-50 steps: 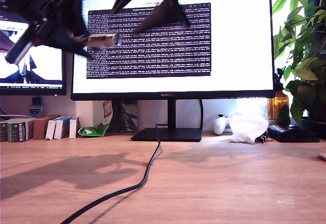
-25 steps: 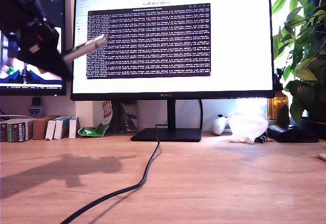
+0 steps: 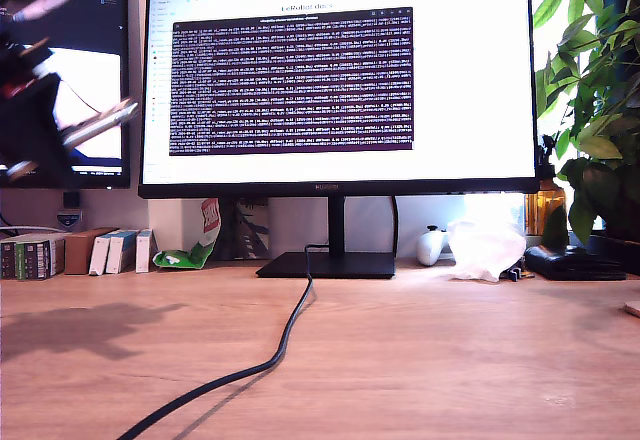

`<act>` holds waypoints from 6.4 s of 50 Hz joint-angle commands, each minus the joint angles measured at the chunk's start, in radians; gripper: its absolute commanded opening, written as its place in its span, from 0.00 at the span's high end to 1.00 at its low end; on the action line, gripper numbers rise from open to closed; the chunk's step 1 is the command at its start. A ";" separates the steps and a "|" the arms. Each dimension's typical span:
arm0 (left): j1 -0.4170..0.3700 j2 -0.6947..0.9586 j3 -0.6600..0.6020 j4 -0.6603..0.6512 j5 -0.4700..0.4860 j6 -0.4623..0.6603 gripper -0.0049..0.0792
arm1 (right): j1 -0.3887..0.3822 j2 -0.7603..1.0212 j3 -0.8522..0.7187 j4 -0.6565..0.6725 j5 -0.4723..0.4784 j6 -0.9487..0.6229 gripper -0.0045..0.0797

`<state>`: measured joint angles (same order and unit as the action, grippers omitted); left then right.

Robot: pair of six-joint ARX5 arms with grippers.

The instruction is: Pick the metallic laser pointer with your right arm, pass it to your left arm, then place it down to the left side of the table

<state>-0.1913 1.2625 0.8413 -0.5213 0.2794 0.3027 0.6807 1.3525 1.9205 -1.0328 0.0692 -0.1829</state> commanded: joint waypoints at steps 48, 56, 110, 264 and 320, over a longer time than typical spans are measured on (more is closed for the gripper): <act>0.021 0.473 0.184 -0.246 -0.070 -0.008 0.97 | 0.235 -0.174 -0.135 -0.094 0.217 0.030 0.96; 0.021 0.473 0.200 -0.249 -0.078 -0.008 0.74 | 0.235 -0.174 -0.135 -0.095 0.229 0.030 0.96; 0.014 0.208 0.588 -0.364 0.281 -0.036 0.53 | 0.009 -0.391 -0.243 -0.134 0.578 0.165 0.96; 0.077 -0.859 -0.486 0.544 -0.367 -0.303 0.53 | -0.717 -0.980 -1.507 1.038 0.095 0.182 0.96; 0.071 -1.275 -0.867 0.417 -0.488 -0.342 0.53 | -0.707 -1.351 -1.917 0.966 -0.035 0.156 0.96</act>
<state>-0.1181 -0.0036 0.0174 -0.0868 -0.1989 -0.0280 -0.0307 0.0082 0.0280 -0.0532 0.0341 -0.0246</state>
